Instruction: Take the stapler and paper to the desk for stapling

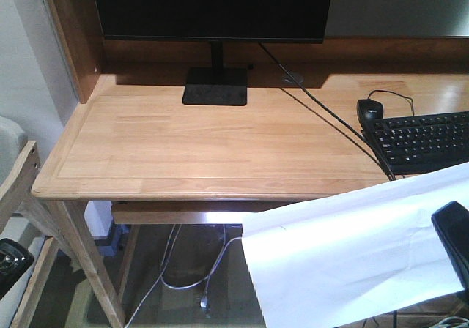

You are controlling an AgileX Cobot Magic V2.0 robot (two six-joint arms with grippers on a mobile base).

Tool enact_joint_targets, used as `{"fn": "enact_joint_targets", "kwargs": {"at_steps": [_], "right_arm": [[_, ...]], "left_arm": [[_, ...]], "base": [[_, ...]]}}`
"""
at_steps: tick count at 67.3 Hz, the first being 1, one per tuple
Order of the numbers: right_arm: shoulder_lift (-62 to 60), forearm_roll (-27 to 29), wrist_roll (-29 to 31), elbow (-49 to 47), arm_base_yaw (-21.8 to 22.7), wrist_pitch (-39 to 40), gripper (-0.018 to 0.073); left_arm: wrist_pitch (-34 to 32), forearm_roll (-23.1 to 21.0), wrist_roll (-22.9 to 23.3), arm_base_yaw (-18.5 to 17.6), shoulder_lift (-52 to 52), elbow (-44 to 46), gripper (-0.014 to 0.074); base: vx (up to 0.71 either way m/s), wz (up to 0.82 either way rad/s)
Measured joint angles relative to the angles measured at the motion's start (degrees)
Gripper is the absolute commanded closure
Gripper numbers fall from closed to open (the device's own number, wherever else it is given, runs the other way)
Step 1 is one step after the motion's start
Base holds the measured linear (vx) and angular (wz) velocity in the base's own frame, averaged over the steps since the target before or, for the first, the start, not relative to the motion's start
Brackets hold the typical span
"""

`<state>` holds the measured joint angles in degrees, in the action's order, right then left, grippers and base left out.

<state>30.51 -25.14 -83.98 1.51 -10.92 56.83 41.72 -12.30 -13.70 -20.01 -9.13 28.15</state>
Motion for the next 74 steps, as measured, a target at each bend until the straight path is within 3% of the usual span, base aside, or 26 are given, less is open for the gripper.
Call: {"fn": "enact_joint_targets", "kwargs": {"at_steps": [74], "right_arm": [[0.0, 0.0, 0.0, 0.0, 0.0, 0.0, 0.0566]], "left_arm": [[0.0, 0.0, 0.0, 0.0, 0.0, 0.0, 0.0603]], "base": [[0.08, -0.02]]}}
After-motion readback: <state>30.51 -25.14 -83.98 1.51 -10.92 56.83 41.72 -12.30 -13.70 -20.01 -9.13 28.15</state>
